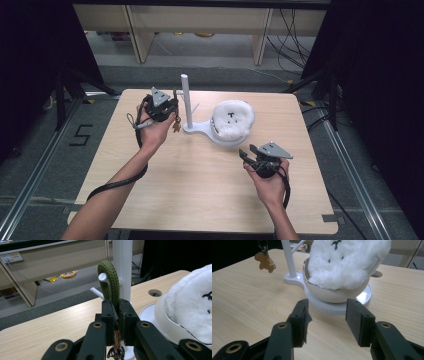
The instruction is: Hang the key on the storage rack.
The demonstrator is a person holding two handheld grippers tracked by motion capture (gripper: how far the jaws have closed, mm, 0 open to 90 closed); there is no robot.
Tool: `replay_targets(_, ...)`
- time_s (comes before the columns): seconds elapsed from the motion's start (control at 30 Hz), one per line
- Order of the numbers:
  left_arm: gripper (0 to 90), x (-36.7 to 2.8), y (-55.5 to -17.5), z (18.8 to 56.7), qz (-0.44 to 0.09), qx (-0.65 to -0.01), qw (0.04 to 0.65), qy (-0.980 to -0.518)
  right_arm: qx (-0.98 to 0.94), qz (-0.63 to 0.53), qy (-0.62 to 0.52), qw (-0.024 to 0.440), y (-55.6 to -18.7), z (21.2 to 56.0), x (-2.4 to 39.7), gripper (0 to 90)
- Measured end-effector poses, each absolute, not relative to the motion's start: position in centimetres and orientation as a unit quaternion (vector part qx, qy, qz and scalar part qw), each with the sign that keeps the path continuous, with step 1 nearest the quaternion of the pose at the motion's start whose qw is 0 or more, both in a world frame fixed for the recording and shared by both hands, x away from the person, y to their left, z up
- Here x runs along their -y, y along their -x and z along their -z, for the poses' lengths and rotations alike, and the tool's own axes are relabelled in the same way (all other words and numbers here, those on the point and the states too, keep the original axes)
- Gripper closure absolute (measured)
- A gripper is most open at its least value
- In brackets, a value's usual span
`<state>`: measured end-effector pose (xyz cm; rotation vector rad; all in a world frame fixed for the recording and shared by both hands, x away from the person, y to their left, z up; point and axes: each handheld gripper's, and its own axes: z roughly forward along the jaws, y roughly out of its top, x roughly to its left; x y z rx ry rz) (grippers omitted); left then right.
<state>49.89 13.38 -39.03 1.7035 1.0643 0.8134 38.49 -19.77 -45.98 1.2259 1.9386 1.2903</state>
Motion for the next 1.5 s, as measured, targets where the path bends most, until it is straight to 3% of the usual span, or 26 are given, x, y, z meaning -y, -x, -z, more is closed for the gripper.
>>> replay_targets(1.5, 82.3, -12.3, -51.3, 40.3, -0.329, -0.422, 0.465, -0.705, -0.712, -0.479, -0.447, 0.254, -38.5, 46.3, 19.9, 54.2)
